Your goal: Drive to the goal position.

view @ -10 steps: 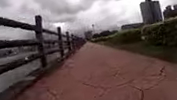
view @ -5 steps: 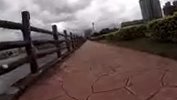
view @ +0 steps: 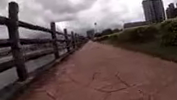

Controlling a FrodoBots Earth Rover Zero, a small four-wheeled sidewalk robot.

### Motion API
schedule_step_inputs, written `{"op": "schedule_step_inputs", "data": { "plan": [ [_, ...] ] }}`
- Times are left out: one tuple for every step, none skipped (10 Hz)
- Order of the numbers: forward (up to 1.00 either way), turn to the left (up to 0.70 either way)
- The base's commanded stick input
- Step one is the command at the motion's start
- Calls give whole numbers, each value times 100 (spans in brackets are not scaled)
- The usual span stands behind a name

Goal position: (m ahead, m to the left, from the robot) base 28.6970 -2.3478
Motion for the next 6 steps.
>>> {"op": "schedule_step_inputs", "data": {
  "plan": [
    [100, 0],
    [100, 0],
    [100, 0],
    [100, 0],
    [100, 0],
    [100, 0]
  ]
}}
